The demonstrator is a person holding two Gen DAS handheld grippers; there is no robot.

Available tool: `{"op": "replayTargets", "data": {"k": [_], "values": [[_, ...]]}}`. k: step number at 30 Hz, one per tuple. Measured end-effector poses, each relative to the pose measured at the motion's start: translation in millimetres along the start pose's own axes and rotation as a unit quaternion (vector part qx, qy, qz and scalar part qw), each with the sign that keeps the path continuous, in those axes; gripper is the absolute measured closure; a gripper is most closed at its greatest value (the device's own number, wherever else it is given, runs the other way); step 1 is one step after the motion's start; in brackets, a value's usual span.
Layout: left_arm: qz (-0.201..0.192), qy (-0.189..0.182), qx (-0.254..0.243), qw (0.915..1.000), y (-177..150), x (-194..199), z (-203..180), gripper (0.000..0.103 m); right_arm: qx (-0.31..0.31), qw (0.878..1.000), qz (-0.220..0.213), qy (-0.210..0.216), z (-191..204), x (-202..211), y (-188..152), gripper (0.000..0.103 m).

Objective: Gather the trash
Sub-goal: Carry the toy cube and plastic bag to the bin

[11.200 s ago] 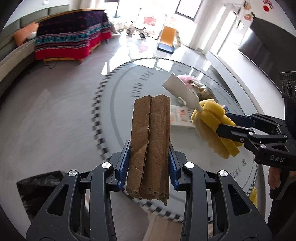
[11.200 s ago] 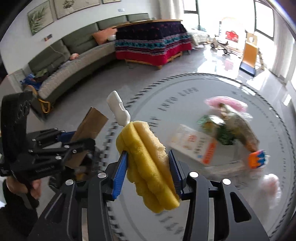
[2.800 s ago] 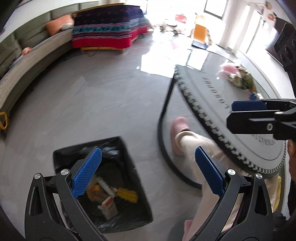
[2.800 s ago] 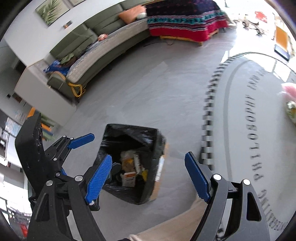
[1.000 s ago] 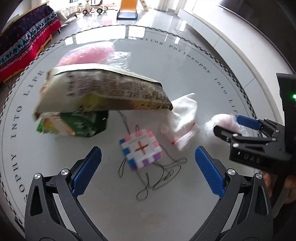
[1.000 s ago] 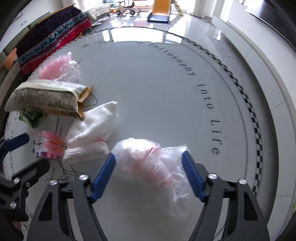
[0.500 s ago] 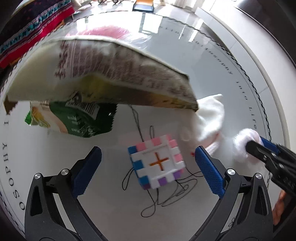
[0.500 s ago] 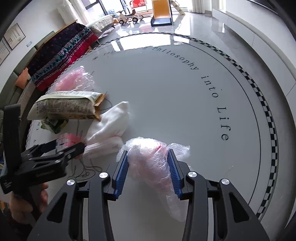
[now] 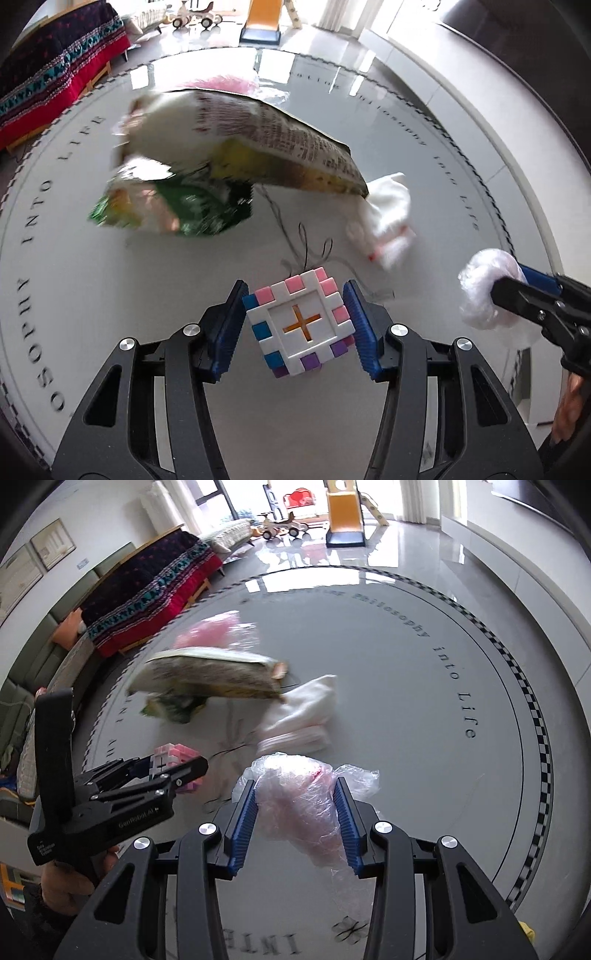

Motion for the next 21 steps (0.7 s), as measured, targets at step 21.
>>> {"op": "replayTargets", "data": {"k": [21], "values": [[-0.067, 0.044, 0.031, 0.9963, -116, 148, 81, 0.051, 0.112, 0.991, -0.012, 0.075, 197, 61, -60, 0.060]]}}
Point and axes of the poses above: each gripper's, at about its wrist camera, not at the fingertips, and x roughly against the way its jaws point, z to its left, y to its top, the point moved 5 cm from there along -x, roughly the way its jaws point, and after that the axes turned 15 degrees about -y, right-handed, at the moved point
